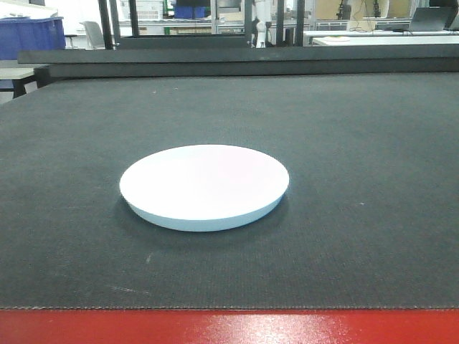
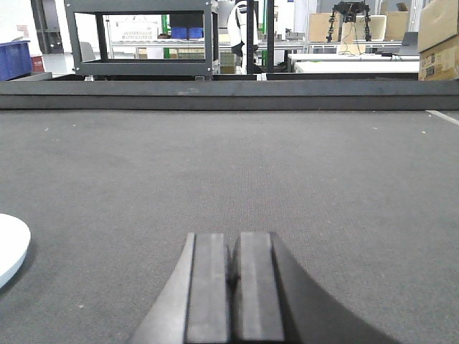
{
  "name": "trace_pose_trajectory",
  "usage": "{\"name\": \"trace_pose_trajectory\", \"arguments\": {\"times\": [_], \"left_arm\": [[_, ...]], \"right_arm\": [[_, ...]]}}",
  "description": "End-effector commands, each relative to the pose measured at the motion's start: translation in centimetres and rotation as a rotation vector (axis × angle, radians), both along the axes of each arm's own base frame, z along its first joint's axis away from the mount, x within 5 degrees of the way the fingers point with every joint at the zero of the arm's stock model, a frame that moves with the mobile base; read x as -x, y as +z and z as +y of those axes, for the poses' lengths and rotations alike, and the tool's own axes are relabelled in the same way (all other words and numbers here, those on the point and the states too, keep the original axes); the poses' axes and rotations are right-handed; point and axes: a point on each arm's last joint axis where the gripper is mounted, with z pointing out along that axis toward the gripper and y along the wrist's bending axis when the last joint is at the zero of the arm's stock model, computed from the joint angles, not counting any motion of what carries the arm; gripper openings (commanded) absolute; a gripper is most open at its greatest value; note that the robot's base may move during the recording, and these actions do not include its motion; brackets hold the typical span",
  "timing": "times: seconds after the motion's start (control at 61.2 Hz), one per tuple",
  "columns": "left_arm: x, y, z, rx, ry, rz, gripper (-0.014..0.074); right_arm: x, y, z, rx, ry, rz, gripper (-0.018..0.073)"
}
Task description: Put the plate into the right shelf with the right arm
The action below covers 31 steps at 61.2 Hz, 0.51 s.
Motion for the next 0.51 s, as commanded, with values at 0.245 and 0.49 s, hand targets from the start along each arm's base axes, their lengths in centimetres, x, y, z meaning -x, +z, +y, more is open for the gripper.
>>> {"name": "trace_pose_trajectory", "arguments": {"times": [0.245, 0.49], "left_arm": [[0.01, 0.54, 0.03, 0.014, 0.004, -0.084, -0.0047], [0.01, 0.54, 0.03, 0.014, 0.004, -0.084, -0.0047]], "right_arm": [[0.26, 1.2, -0.06, 0.009, -0.009, -0.112, 0.0057], [0.26, 1.21, -0.06, 0.009, -0.009, -0.113, 0.0057]]}}
